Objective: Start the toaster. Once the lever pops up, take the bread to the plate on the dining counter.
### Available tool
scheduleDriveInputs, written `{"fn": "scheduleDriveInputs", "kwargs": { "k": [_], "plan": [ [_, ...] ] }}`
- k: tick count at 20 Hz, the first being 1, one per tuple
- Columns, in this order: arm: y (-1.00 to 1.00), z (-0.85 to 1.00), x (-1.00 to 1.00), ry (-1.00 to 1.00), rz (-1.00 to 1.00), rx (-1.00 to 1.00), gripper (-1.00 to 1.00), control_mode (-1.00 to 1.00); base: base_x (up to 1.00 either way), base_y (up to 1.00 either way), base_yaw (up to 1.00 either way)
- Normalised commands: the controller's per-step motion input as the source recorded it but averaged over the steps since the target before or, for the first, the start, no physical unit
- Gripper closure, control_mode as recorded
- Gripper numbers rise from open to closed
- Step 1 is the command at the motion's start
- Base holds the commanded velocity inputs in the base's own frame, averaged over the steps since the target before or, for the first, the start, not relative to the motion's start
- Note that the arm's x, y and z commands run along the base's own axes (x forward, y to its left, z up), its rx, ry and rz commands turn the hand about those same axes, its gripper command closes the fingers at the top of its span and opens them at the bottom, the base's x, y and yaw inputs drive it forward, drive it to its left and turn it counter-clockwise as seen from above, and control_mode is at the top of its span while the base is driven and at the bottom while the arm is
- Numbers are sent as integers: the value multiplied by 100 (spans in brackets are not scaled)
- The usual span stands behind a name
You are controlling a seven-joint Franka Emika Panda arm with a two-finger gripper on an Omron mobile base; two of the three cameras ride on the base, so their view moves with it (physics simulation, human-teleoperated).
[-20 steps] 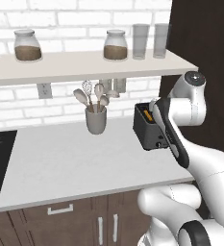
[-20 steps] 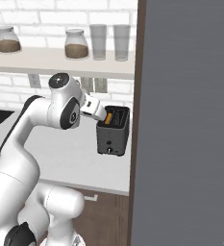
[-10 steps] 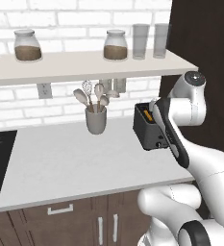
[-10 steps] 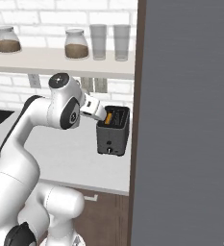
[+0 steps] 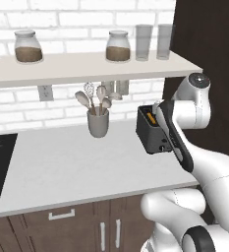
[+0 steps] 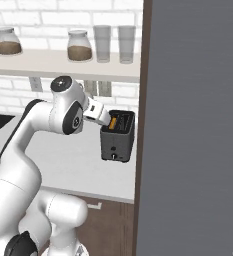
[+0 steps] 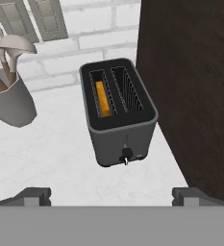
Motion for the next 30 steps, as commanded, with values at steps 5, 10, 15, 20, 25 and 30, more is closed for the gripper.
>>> {"fn": "scheduleDriveInputs", "kwargs": {
  "k": [5, 10, 15, 20, 25, 30],
  "plan": [
    [0, 0, 0, 0, 0, 0, -100, -100, 0, 0, 0],
    [0, 0, 0, 0, 0, 0, -100, -100, 0, 0, 0],
    [0, 0, 0, 0, 0, 0, -100, -100, 0, 0, 0],
    [0, 0, 0, 0, 0, 0, -100, -100, 0, 0, 0],
    [0, 0, 0, 0, 0, 0, -100, -100, 0, 0, 0],
    [0, 0, 0, 0, 0, 0, -100, -100, 0, 0, 0]
  ]
}}
